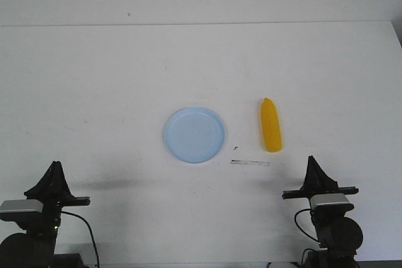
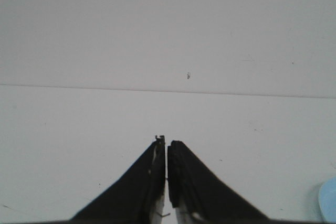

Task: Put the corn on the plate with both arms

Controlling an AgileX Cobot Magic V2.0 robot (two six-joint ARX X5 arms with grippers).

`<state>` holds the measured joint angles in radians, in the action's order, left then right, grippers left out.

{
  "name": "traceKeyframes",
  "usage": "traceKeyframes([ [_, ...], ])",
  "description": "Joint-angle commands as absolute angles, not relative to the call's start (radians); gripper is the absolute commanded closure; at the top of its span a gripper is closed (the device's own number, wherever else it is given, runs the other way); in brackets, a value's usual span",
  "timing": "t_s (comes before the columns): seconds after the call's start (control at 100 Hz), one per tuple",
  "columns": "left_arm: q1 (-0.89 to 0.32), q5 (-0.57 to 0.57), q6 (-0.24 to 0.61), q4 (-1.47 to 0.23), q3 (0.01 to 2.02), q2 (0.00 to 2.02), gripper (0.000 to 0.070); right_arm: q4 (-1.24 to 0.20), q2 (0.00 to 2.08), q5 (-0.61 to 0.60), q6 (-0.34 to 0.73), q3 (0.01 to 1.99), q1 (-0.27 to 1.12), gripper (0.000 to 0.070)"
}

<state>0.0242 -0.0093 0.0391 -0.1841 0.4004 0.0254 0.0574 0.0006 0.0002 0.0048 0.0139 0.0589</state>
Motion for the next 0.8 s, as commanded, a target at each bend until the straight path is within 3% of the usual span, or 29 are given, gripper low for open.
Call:
traceKeyframes([
  [0.0,0.027,-0.012,0.027,-0.172,0.406,0.023,0.0699,0.068,0.001,0.0,0.002,0.013,0.06,0.069],
  [0.59,0.027,-0.012,0.027,-0.172,0.406,0.023,0.0699,0.069,0.001,0.0,0.002,0.013,0.06,0.069],
  [0.79,0.027,-0.012,0.027,-0.171,0.406,0.023,0.0699,0.139,0.001,-0.001,0.03,0.013,0.061,0.069],
])
